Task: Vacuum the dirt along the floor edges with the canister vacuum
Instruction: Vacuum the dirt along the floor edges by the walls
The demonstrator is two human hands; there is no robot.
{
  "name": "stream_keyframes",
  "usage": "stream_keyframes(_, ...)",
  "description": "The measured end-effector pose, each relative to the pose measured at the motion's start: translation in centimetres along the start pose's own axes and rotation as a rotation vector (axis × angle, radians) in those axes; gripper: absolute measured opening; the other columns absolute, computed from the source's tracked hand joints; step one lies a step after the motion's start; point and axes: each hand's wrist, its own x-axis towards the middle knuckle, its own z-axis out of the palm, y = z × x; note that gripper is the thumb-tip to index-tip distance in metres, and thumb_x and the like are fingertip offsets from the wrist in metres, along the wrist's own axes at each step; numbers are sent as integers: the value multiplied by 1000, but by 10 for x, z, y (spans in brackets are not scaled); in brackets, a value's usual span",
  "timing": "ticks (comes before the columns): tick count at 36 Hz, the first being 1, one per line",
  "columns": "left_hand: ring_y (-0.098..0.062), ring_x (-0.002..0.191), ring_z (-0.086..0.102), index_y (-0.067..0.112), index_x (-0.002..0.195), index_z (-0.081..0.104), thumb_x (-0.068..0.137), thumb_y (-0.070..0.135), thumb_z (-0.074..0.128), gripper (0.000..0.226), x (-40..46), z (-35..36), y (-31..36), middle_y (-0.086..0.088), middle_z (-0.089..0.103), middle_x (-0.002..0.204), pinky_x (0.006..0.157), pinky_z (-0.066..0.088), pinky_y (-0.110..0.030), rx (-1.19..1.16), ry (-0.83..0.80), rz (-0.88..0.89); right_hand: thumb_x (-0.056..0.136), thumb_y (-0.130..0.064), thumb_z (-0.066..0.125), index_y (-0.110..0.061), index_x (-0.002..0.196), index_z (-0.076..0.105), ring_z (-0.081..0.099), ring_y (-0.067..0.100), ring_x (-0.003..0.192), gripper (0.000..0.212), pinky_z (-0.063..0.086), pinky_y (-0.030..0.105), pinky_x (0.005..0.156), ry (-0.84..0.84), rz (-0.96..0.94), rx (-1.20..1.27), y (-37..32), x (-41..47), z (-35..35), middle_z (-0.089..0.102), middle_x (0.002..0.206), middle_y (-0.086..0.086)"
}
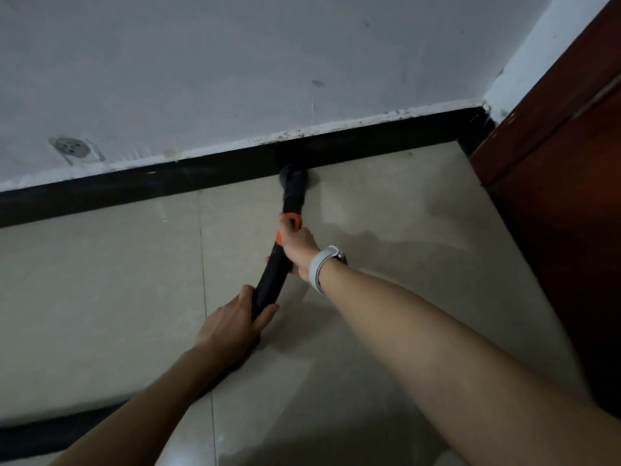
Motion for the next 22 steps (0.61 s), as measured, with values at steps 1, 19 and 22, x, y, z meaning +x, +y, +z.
stream_keyframes(1, -13, 61, 49, 21, 101, 34, 96, 52, 39, 32, -2, 1, -4, 2, 51, 81, 49, 35, -23, 8, -21, -2, 94, -54, 47, -6, 107, 45, 68, 35, 85, 50, 55, 50, 88, -24, 11, -5, 2, -3, 4, 57, 85, 10)
stream_keyframes(19, -29, 100, 60, 17, 118, 41, 96, 56, 37, 44, 76, -20, 118, -10, 61, 115, 71, 37, -33, 63, -60, 281, 99, -48, 43, -2, 131, 43, 66, 28, 73, 56, 58, 41, 69, 367, -97, 253, -42, 24, -139, 59, 102, 16)
stream_keyframes(22, -29, 102, 59, 17, 119, 42, 95, 57, 38, 46, 90, -21, 137, -10, 60, 117, 71, 37, -33, 56, -53, 303, 100, -47, 43, -3, 130, 43, 61, 24, 66, 53, 55, 34, 60, 414, -89, 313, -53, 24, -157, 58, 90, 13)
